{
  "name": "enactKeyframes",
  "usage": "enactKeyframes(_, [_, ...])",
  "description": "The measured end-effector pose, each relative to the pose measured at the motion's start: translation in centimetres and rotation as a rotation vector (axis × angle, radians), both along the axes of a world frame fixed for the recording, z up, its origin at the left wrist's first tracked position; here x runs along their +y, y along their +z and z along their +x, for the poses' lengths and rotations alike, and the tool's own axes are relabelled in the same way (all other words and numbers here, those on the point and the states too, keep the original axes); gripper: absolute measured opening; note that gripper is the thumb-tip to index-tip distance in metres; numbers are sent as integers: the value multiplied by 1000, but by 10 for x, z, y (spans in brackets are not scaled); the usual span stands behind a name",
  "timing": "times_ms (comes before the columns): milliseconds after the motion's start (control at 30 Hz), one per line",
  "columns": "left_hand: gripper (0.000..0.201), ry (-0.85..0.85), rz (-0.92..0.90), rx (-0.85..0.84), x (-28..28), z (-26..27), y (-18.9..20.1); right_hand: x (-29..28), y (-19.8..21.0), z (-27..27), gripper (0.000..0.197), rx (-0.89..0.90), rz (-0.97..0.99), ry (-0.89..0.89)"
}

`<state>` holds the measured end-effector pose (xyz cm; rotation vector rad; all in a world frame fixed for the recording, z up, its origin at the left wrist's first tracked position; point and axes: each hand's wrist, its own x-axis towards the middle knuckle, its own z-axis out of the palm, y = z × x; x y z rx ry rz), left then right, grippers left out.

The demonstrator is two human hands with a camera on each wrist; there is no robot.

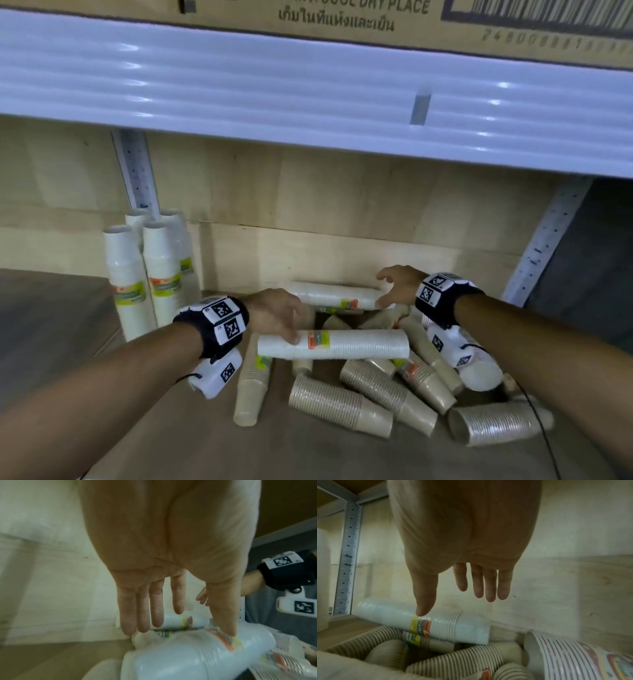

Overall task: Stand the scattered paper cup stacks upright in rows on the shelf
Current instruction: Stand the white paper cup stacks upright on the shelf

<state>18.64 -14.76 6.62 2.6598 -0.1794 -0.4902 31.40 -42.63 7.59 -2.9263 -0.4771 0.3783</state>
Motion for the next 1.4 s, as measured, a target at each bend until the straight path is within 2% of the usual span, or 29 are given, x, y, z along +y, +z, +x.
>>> enactKeyframes(133, [75,4,-42,59,4,5,-25,-1,-17,14,86,8,23,-2])
enactKeyframes(233, [70,1,-50,71,9,11,-39,2,-29,25,87,-4,39,20])
enactKeyframes(367, [69,-62,12,85,8,14,-43,6,-39,33,64,21,54,73])
enactKeyframes(533, [72,-102,45,100,7,21,-43,6,-49,42,63,22,35,94])
enactKeyframes(767, [69,-111,84,100,6,25,-40,2,-53,47,51,-2,40,112])
enactKeyframes(1167, [35,-121,93,13,2,19,3,-3,-18,32,52,-68,40,96])
enactKeyframes(1233, [39,-112,83,-18,0,15,14,-1,-8,27,49,-90,39,102])
enactKeyframes(1333, [54,-96,78,-97,-4,7,35,5,10,17,45,-130,82,93])
enactKeyframes(1400, [51,-76,35,-160,-7,1,48,11,21,10,42,-165,132,92])
